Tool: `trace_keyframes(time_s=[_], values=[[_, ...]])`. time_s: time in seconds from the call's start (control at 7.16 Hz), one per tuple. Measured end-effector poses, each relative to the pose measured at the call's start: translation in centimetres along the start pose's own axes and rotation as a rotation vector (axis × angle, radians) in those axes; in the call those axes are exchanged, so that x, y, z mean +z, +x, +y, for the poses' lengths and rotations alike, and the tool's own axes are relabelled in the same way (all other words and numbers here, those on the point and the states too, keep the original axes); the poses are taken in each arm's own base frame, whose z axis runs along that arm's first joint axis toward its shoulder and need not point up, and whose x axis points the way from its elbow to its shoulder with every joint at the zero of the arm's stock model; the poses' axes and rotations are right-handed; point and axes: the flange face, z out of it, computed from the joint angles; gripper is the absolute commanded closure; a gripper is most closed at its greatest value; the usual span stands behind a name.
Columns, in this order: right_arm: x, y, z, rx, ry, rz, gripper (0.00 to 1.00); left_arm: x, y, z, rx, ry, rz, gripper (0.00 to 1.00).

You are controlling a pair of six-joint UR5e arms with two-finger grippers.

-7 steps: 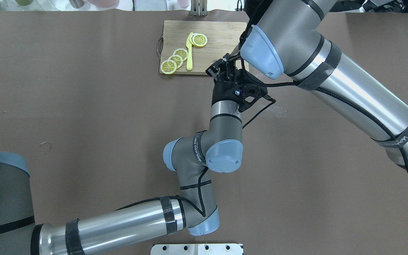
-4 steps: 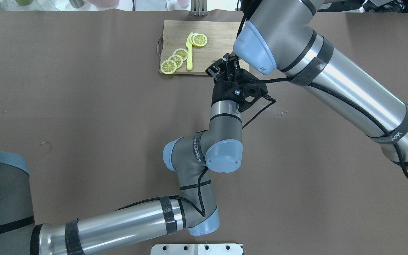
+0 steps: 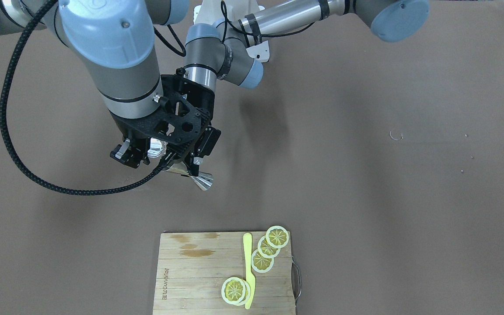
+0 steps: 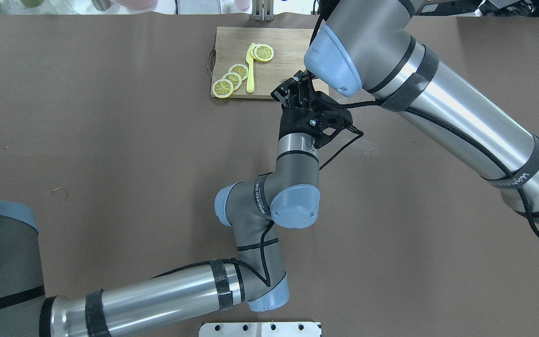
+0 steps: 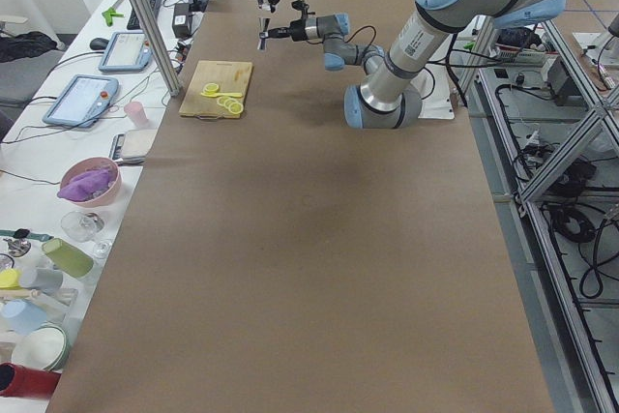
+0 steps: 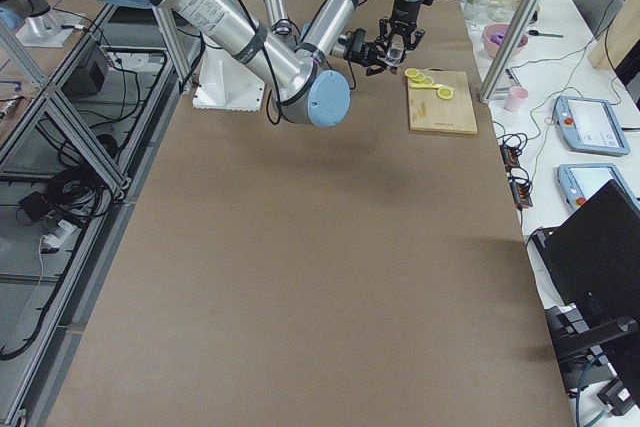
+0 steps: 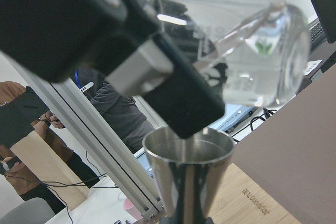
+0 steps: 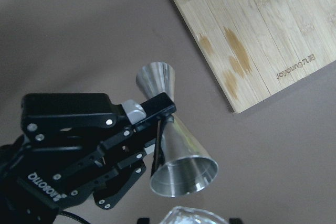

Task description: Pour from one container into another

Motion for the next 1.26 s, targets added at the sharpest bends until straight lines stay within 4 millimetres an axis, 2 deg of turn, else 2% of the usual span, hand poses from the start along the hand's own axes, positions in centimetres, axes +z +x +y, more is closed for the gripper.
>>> trace_keyframes(time_s=[0.56,1.26], values=[[-0.4,0.3,-1.5,-0.002,-0.032,0.005,1.00,0.0,0.0,0.0,0.000,0.000,0.000,1.00],[-0.1,0.6,-1.6,-0.011,-0.045,0.006,1.00,0.0,0.0,0.1,0.001,-0.001,0.001,1.00]])
